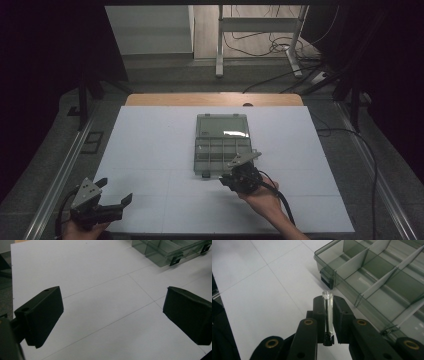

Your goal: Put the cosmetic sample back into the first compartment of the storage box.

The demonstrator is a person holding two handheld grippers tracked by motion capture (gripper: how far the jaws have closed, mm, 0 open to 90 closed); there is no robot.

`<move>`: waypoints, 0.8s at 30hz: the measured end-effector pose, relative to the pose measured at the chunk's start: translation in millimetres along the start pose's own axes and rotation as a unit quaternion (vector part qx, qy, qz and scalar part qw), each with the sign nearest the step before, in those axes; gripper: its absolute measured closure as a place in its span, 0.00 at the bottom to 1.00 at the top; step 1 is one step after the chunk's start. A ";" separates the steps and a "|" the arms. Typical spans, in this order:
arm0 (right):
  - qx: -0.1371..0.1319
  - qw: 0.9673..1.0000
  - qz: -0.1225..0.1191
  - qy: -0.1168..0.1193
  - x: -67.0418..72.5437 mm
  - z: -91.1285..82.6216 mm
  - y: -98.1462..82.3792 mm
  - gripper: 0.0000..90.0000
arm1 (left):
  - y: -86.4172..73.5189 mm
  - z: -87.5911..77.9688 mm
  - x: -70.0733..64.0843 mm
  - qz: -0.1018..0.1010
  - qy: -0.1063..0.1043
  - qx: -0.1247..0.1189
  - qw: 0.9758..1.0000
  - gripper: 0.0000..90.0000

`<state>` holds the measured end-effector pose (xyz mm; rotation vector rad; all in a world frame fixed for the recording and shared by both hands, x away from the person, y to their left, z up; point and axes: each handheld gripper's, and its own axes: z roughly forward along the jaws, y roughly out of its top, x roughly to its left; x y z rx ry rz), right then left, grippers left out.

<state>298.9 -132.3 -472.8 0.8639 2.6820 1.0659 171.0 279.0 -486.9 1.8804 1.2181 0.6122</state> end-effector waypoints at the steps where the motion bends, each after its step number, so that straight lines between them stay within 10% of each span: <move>1: 0.000 1.000 0.000 0.000 0.0 0.0 0.0 0.90 | 0.0 0.0 -0.1 0.000 0.000 0.000 1.000 0.04; 24: -0.013 1.000 0.011 -0.011 -15.5 11.1 21.0 0.90 | 0.3 0.5 0.8 -0.003 -0.005 0.002 1.000 0.04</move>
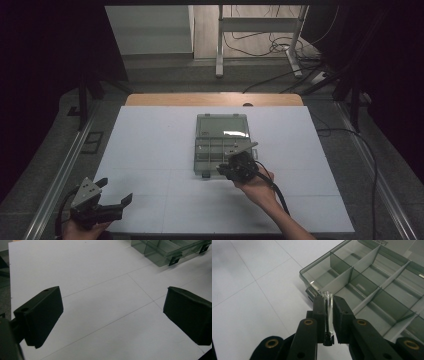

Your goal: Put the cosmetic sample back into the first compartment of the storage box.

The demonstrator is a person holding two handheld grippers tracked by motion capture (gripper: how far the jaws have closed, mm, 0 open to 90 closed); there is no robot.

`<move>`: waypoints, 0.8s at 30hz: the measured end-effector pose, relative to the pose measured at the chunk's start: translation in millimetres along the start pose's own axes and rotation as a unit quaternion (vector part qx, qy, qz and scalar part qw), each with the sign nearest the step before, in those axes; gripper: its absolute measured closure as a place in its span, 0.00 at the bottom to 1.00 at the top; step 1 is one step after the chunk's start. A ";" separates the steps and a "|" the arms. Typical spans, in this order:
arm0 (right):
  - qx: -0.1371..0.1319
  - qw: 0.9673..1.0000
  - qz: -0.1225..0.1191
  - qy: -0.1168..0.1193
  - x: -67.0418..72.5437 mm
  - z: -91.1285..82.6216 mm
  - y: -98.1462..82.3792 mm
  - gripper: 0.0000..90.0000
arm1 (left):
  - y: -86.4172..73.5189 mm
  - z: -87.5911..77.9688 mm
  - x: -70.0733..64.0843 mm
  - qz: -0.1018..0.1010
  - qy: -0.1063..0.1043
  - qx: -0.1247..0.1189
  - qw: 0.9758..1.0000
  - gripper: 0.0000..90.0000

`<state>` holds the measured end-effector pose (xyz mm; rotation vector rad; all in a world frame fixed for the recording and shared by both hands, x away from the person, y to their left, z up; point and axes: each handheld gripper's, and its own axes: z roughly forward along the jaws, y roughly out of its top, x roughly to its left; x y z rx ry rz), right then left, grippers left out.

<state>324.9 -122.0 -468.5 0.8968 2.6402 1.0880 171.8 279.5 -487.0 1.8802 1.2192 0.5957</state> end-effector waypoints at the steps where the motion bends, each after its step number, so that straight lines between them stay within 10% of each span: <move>1: -0.001 1.000 -0.002 -0.001 -0.6 0.8 1.2 0.90 | 0.0 0.0 0.0 0.000 0.000 0.000 1.000 0.04; 24: -0.009 1.000 0.003 -0.009 -8.8 19.9 20.9 0.90 | -0.8 -1.1 0.5 -0.003 0.004 -0.006 1.000 0.01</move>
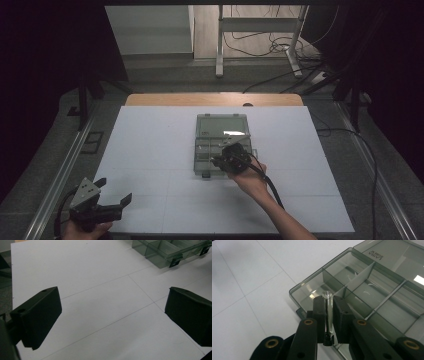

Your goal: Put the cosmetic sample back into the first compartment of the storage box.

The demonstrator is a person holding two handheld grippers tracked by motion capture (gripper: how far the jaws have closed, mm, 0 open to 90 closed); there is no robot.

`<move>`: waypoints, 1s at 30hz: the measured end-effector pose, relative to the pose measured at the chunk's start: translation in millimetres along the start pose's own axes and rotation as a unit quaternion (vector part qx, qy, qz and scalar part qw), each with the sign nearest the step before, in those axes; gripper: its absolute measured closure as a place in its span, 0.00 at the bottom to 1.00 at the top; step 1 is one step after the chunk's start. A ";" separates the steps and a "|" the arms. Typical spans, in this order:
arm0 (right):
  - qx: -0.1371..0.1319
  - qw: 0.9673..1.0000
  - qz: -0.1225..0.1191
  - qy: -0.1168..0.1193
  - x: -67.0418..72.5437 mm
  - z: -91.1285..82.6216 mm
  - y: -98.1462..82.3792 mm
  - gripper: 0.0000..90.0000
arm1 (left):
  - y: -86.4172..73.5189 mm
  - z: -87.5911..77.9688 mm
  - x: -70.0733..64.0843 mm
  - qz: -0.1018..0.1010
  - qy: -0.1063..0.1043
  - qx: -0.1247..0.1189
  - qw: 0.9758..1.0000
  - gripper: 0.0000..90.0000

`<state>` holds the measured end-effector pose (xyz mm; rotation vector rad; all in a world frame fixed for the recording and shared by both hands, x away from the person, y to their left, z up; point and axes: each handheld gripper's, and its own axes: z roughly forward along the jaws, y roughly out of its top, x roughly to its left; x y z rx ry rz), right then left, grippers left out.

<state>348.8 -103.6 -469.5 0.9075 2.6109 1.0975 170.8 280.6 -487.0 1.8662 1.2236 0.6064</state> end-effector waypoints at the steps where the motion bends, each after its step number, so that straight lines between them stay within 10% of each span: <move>1: 0.000 1.000 0.000 -0.001 -0.8 1.3 1.0 0.90 | 0.0 0.0 -0.2 0.000 -0.001 0.000 1.000 0.01; 30: -0.012 1.000 0.016 -0.021 -18.9 30.9 25.3 0.90 | -0.2 -0.1 0.1 -0.002 0.002 -0.001 1.000 0.01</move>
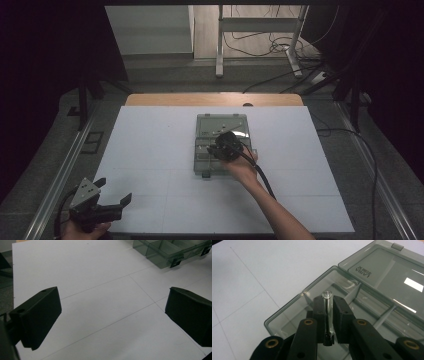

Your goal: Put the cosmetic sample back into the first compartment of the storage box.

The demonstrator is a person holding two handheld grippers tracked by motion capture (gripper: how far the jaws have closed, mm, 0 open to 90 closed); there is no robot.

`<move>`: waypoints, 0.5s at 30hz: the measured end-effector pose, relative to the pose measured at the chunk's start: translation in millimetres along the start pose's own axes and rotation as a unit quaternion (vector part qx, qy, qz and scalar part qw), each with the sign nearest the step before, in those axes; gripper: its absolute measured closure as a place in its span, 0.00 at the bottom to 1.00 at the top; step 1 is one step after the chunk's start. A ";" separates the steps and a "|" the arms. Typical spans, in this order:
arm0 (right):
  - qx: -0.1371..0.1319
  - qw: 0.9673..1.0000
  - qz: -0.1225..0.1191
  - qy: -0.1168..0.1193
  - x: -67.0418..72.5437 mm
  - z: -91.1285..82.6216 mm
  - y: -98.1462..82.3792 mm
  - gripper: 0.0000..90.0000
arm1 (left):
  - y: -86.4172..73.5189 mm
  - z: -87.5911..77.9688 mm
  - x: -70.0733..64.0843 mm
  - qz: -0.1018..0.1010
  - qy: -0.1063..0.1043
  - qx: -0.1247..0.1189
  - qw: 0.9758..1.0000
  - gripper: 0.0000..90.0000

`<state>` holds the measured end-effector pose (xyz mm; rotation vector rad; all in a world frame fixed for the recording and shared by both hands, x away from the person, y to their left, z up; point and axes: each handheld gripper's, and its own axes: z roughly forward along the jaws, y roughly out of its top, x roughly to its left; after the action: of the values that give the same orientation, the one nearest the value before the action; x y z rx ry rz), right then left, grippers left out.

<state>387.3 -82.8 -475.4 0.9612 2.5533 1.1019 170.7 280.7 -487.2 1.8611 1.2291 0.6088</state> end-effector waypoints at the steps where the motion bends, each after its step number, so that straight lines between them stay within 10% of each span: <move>1: 0.000 1.000 0.002 0.000 -0.1 1.2 1.0 0.90 | 0.0 0.0 -0.1 0.000 0.000 0.000 1.000 0.01; 15: 0.002 1.000 0.004 -0.007 -2.1 17.8 11.9 0.90 | 0.3 0.4 -2.9 0.016 -0.002 0.002 1.000 0.01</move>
<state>402.1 -67.8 -479.7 0.9783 2.5449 1.0887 170.0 277.8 -487.1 1.8876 1.2011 0.6202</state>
